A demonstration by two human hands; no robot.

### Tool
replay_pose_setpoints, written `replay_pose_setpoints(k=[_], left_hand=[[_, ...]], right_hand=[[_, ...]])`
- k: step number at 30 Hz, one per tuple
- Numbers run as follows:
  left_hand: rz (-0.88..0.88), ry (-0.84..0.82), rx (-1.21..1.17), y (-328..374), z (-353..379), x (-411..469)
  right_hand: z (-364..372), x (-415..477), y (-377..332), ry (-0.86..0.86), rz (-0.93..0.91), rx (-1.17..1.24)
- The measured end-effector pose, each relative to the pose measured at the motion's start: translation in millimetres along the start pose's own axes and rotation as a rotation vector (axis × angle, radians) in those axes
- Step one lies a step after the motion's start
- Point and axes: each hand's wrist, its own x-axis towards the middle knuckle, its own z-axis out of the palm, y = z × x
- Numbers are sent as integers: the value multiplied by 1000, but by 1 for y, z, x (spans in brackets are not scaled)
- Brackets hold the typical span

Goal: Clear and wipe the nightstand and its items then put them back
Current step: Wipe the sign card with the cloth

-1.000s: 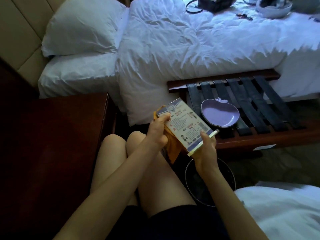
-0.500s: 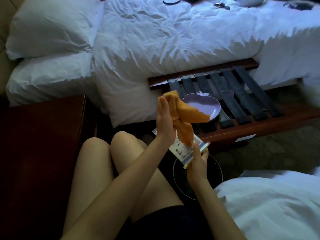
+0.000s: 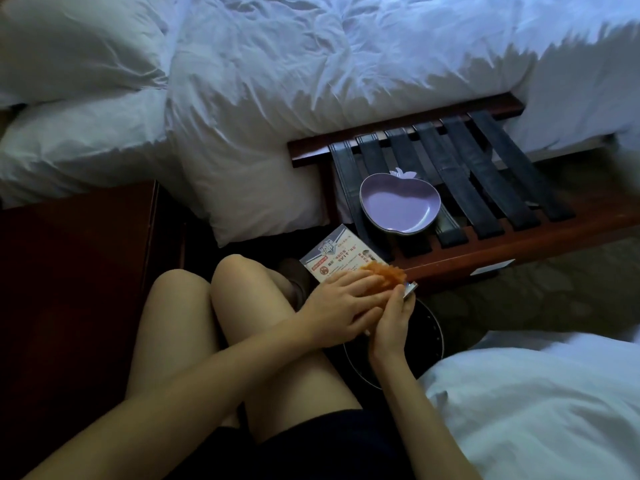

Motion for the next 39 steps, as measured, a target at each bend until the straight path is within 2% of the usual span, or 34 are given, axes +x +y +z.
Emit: replay_pose_setpoints(k=[2, 4, 6, 7, 9, 11, 13, 16, 18, 21, 23, 25, 28, 29, 31, 33, 37, 39], left_hand=[[-15, 35, 116, -21, -6, 1], [-265, 42, 151, -39, -11, 9], [-543, 36, 73, -47, -9, 20], [-589, 57, 38, -46, -5, 26], [-517, 111, -15, -31, -1, 36], [-283, 137, -88, -11, 2, 33], [-93, 70, -132, 6, 4, 17], [-38, 60, -40, 0, -2, -7], [-198, 103, 4, -13, -6, -6], [-617, 88, 10, -28, -3, 18], [-678, 76, 27, -27, 5, 36], [-514, 38, 56, -23, 6, 46], [-67, 10, -3, -14, 2, 30], [15, -33, -21, -10, 1, 15], [60, -60, 13, -13, -3, -10], [-26, -14, 34, -27, -8, -16], [-530, 11, 18, -45, -13, 18], [-639, 17, 28, -38, -9, 33]], right_hand=[[-1, 4, 2, -3, -4, 2], [-2, 5, 3, -7, -1, -4], [0, 6, 3, 0, 14, -4], [1, 6, 2, 6, 26, -6], [4, 7, 1, 19, 35, -3], [4, 5, 1, 11, 14, -19], [1, 4, 2, -28, -15, -23], [-3, 8, 4, -47, 9, -18], [-5, 10, 6, -36, 16, -37], [-4, 11, 8, -24, 8, -62], [-2, 11, 7, -12, 23, -64], [-2, 11, 6, -8, 25, -71], [-4, 7, 2, -31, -9, -114], [-4, 6, 1, -39, -15, -121], [-5, 6, 0, -49, -6, -106], [-6, 8, 2, -57, 7, -107], [-7, 10, 4, -54, 23, -121], [-4, 11, 4, -51, 37, -117]])
